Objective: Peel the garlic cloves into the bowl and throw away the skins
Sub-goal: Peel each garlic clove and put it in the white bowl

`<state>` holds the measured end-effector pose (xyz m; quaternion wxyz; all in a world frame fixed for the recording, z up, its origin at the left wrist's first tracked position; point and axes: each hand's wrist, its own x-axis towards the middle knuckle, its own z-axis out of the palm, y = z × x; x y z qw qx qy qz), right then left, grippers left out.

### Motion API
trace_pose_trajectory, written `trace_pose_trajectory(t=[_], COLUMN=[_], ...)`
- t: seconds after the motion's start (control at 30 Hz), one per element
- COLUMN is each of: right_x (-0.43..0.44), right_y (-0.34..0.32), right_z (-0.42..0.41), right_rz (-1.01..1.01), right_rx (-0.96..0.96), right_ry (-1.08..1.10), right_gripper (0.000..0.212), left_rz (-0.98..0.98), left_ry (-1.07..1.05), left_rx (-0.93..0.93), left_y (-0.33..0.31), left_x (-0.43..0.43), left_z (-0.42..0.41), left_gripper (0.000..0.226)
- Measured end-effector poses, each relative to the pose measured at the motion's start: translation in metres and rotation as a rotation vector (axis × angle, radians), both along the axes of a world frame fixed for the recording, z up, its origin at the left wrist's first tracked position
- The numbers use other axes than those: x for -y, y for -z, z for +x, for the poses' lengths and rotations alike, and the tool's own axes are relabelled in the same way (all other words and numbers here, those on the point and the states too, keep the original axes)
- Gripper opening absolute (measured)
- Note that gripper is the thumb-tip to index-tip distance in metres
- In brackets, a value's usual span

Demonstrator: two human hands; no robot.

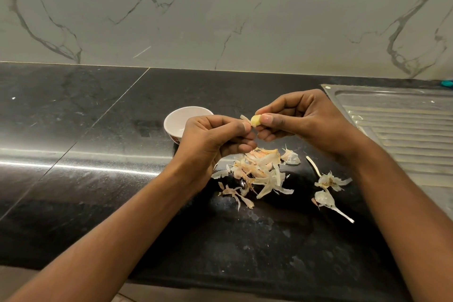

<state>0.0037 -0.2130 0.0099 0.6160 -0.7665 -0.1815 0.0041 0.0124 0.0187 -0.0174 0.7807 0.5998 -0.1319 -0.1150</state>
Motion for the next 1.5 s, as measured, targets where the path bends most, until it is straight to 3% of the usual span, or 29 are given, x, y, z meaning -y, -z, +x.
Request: trace_pose_trajectory(t=[0.27, 0.43, 0.83, 1.2, 1.37, 1.5], right_x=[-0.002, -0.004, -0.008, -0.002, 0.000, -0.001], right_y=[-0.001, 0.000, 0.000, -0.003, -0.002, -0.002], right_z=[-0.001, -0.002, -0.002, -0.003, -0.003, -0.003], right_rz=[-0.053, -0.052, -0.044, 0.127, 0.059, -0.006], right_rx=[0.071, 0.080, 0.070, 0.016, 0.059, 0.077], right_ry=[0.022, 0.026, 0.005, -0.031, 0.005, 0.021], right_gripper=[0.022, 0.022, 0.021, 0.023, 0.030, 0.028], left_rz=[0.016, 0.009, 0.024, 0.060, 0.177, 0.203], left_ry=[0.019, 0.007, -0.052, -0.087, -0.101, -0.120], left_rx=[-0.018, -0.017, 0.062, 0.115, 0.201, 0.286], left_y=[0.000, 0.002, 0.002, 0.003, 0.008, 0.010], left_x=[0.000, 0.000, 0.002, 0.004, 0.005, 0.004], left_z=[-0.001, -0.001, -0.001, 0.000, 0.001, 0.001], left_gripper=[0.020, 0.010, 0.012, 0.015, 0.006, 0.012])
